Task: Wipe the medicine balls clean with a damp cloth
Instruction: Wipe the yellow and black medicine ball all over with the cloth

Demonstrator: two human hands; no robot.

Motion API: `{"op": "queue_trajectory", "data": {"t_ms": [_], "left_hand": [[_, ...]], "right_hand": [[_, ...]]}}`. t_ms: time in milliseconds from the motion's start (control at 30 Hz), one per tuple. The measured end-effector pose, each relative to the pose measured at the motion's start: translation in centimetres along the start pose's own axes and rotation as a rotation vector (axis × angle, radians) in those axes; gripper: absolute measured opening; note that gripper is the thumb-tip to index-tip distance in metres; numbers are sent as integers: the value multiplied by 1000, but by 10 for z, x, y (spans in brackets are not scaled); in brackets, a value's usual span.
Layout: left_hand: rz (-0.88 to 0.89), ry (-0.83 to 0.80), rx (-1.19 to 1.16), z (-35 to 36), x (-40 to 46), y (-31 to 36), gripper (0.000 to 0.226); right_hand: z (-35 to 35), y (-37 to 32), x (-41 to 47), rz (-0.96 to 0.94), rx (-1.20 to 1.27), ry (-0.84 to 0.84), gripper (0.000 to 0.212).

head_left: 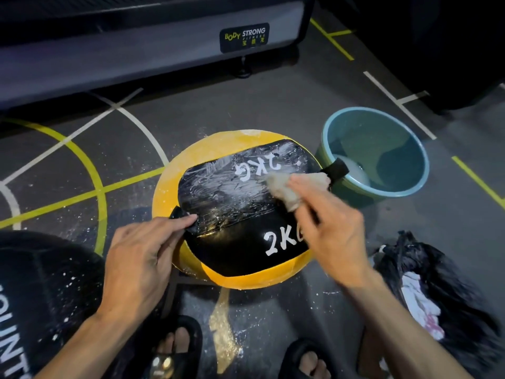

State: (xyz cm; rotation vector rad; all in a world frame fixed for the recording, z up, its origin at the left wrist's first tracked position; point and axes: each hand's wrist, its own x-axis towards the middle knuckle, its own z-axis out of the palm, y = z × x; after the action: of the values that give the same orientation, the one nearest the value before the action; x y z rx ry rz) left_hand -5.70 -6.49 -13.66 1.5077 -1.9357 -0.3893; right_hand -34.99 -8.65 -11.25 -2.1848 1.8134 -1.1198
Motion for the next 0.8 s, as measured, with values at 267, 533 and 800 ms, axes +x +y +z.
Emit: {"op": "queue_trajectory", "data": {"t_ms": [267, 533, 800], "left_hand": [[7, -4, 22, 2, 3, 3, 30], [1, 34, -11, 8, 2, 9, 22], [-13, 38, -9, 6, -2, 9, 30]], "right_hand": [[13, -42, -12, -43, 56, -5, 27], [8, -25, -2, 239, 14, 118, 15], [9, -24, -6, 162, 66, 102, 28]]}}
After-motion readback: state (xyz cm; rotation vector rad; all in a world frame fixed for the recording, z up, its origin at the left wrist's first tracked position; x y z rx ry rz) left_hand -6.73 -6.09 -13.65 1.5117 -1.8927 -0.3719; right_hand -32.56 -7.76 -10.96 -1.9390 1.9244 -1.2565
